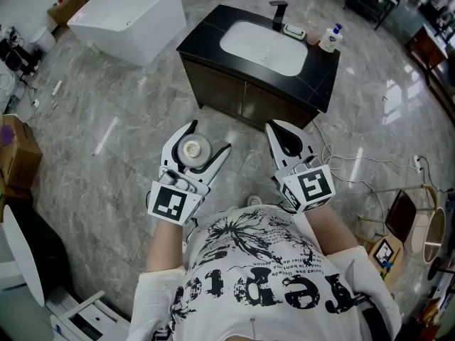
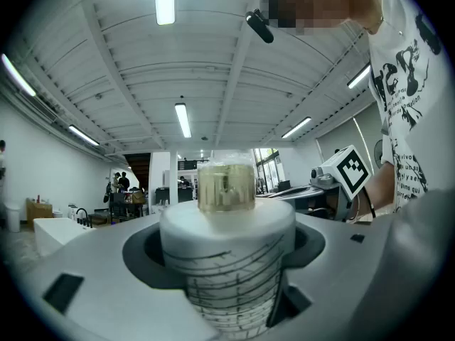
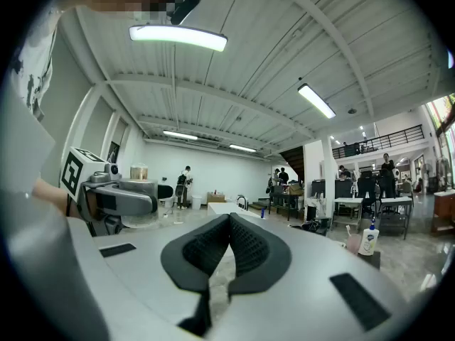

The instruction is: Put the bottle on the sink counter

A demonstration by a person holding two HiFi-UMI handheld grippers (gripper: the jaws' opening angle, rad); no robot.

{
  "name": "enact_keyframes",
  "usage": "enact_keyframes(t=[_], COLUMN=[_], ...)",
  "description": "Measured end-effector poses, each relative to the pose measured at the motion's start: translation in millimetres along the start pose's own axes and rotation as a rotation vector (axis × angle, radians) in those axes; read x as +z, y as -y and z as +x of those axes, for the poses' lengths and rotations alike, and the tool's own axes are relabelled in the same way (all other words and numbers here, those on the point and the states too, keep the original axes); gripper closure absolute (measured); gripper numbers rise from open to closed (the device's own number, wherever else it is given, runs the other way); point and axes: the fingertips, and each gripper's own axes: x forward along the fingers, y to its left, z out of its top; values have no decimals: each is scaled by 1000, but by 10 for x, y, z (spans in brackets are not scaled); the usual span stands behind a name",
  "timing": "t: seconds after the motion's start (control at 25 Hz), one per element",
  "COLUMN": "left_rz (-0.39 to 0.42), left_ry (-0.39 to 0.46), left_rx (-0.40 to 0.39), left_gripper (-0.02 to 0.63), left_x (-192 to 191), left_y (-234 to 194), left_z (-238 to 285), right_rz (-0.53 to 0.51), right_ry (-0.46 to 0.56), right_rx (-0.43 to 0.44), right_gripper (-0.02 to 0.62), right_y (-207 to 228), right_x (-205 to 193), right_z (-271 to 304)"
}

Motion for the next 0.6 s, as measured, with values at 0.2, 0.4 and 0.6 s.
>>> enact_keyframes(t=[0.2, 0.4, 0.6], left_rz=[2, 8, -11], left_ry=[-9, -24, -8], left_rx=[-3, -17, -23], left_gripper=[256, 256, 256], left_x=[-50, -112, -127], left_y=[-26, -68, -137], left_z=[-40, -116, -135], right_rz=[-1, -2, 98], right_ry=[-1, -6, -4], right_rx=[-3, -6, 19], right_gripper=[583, 583, 581], right_y=[-48, -139, -233], right_x=[-42, -73, -96], right_z=[7, 41, 122])
